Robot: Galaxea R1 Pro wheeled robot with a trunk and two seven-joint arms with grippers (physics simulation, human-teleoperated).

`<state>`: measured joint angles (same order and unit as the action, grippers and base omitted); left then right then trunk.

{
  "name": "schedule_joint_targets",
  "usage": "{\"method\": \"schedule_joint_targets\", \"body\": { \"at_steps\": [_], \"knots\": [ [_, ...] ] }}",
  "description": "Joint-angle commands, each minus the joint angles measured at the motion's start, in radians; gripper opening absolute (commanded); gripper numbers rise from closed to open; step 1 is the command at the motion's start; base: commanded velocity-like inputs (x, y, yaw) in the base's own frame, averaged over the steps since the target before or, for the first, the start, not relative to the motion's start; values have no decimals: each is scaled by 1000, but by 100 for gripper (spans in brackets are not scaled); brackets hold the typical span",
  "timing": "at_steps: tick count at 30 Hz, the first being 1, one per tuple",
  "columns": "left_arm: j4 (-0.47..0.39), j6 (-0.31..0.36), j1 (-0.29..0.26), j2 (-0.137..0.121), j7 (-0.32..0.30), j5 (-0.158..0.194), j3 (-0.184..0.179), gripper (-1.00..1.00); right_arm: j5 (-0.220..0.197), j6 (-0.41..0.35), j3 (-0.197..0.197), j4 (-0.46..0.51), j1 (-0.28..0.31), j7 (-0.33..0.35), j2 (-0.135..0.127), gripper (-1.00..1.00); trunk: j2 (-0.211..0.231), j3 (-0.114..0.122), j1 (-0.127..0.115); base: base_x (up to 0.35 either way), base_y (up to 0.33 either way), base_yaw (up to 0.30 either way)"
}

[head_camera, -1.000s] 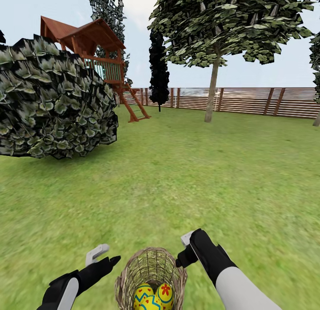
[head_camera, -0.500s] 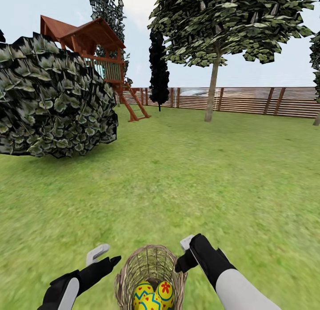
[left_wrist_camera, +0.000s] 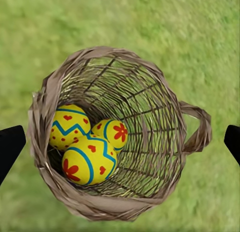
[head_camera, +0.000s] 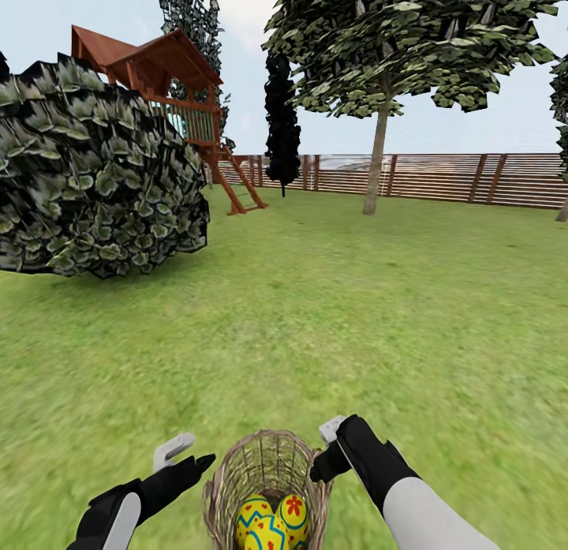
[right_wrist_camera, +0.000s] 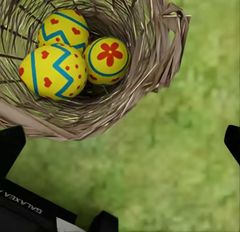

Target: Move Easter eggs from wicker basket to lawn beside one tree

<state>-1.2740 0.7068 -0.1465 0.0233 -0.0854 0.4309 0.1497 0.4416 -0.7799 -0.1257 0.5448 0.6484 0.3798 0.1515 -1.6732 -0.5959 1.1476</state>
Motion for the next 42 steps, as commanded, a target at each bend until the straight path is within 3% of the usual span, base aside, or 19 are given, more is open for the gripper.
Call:
{"method": "schedule_joint_targets", "body": {
  "at_steps": [1, 42],
  "knots": [
    [-1, 6, -1, 1, -6, -1, 4, 100, 10, -2, -2, 2, 0, 8, -1, 100, -8, -4, 4, 0, 0, 0],
    [-1, 6, -1, 1, -6, -1, 2, 100, 15, 2, -3, 0, 0, 8, 0, 100, -295, -191, 161, 0, 0, 0]
  ]
}}
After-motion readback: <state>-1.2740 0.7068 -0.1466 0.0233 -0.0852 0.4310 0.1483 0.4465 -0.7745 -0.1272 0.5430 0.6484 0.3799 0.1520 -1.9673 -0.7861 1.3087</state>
